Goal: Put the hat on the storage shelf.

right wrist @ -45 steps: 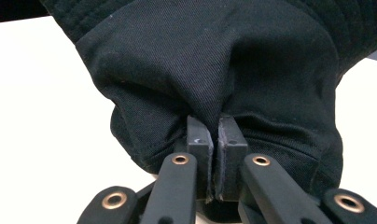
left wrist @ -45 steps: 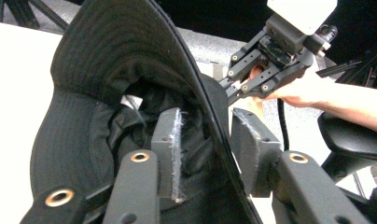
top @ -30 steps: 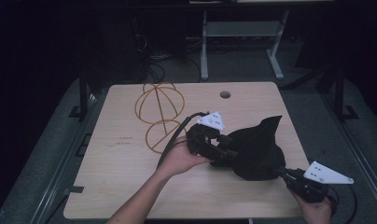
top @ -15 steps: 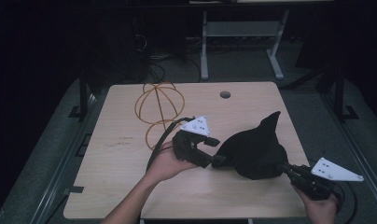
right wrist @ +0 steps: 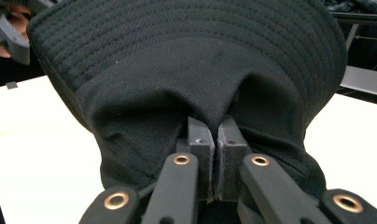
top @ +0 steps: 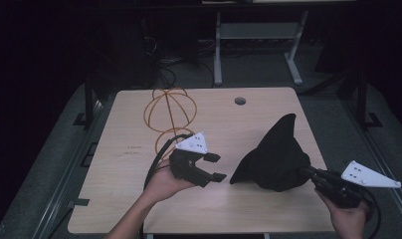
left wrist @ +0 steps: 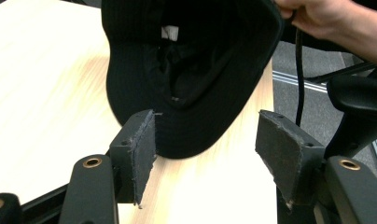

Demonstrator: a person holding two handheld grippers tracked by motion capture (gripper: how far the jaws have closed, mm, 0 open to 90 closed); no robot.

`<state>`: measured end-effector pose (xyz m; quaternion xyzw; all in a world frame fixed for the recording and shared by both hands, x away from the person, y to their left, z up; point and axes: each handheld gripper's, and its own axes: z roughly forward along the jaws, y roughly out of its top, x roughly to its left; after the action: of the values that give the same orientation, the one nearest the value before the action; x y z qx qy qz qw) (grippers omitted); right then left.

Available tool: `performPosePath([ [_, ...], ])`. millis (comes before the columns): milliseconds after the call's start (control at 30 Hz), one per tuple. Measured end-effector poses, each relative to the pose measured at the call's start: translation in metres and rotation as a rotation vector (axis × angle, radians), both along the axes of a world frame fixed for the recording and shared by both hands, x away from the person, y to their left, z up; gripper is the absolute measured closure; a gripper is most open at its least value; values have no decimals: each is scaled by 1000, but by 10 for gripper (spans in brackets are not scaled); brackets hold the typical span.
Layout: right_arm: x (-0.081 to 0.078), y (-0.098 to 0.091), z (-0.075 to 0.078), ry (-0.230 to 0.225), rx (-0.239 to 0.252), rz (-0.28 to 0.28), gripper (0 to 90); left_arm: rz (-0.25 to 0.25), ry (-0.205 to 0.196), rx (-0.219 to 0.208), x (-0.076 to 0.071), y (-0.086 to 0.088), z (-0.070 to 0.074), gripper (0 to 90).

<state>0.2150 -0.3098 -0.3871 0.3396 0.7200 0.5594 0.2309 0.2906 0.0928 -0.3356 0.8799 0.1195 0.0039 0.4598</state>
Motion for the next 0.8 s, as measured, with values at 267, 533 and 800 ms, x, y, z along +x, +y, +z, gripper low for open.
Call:
performPosePath([
  [267,0,-3,14,-15,22,1,870,4,-13,3,-7,11,-8,365],
  [533,2,-2,27,-21,34,3,871,26,-19,-3,-12,25,-15,354],
  [800,7,2,41,-44,31,11,871,50,-23,-8,-18,42,-26,345],
])
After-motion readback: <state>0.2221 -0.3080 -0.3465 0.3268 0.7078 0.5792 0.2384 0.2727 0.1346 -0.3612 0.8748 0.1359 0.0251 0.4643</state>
